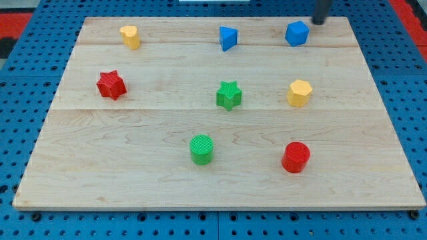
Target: Place the arm on top of the yellow heart
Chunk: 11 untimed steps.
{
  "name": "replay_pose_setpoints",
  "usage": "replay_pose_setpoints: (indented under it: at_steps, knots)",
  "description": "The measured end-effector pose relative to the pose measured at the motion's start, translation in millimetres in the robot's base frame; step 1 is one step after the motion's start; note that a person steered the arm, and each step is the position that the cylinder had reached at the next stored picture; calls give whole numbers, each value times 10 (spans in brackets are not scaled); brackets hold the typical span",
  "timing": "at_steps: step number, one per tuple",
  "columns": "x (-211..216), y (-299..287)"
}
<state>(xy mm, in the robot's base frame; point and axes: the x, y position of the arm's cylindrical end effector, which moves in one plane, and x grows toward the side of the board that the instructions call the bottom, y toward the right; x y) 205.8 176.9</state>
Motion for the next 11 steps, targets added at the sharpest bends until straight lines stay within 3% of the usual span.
replay_pose_setpoints:
  at_steps: [1, 5, 7, 11]
  knots:
    - [2, -1049]
    - [17, -2045]
    - [97, -3340]
    - [234, -3539]
